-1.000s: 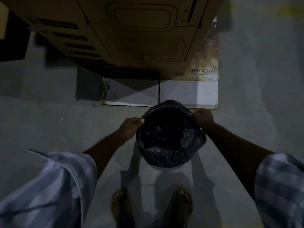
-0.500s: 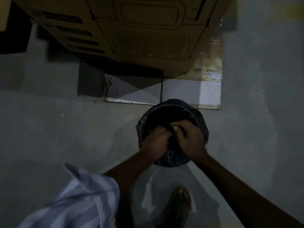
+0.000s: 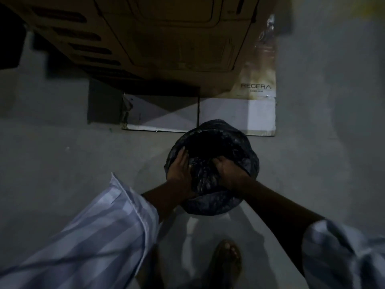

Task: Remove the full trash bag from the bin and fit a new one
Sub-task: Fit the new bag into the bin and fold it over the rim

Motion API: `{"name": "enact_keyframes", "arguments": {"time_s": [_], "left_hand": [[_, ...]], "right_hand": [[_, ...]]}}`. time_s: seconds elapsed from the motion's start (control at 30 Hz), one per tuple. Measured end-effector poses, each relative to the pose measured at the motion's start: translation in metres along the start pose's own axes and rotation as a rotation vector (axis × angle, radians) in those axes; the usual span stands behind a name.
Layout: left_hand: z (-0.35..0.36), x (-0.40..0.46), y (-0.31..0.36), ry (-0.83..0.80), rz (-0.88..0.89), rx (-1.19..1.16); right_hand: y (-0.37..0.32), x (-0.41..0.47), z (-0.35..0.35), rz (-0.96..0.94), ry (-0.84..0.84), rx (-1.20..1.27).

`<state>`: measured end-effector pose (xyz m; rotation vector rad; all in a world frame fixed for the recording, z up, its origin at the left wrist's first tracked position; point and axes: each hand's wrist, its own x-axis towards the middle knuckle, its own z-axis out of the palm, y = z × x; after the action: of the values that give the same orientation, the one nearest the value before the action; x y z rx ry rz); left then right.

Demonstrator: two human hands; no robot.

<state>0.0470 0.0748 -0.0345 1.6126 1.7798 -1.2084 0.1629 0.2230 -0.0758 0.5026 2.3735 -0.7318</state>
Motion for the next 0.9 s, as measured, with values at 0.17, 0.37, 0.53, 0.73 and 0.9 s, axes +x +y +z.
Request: {"name": "enact_keyframes", "arguments": {"time_s": [0.17,0.37,0.53,0.73,0.9], "left_hand": [[0.005,-0.019,-0.006,0.119,-0.012,-0.076],[-0.019,-0.013,0.022,0.328,0.161,-0.248],[0.000,0.003,0.035,0.117,-0.251,-0.256],[-0.014,-0.015,0.022,0.380,0.016,-0.631],[0.003,-0.062,0.013,0.866,-0.626,-1.167]], "right_hand": [[0.008,-0.033,0.004,-0.208,0.237,-0.104],[-0.041,-0.042,0.017,0.040,0.436,0.425],[-0.029,-0.007,0.036,0.524,0.077,0.804],[-0.049,-0.037,0.007,0.403,0.427,0.726],[-0.049,-0.114,-0.017,0.363,1.005,0.734]]}}
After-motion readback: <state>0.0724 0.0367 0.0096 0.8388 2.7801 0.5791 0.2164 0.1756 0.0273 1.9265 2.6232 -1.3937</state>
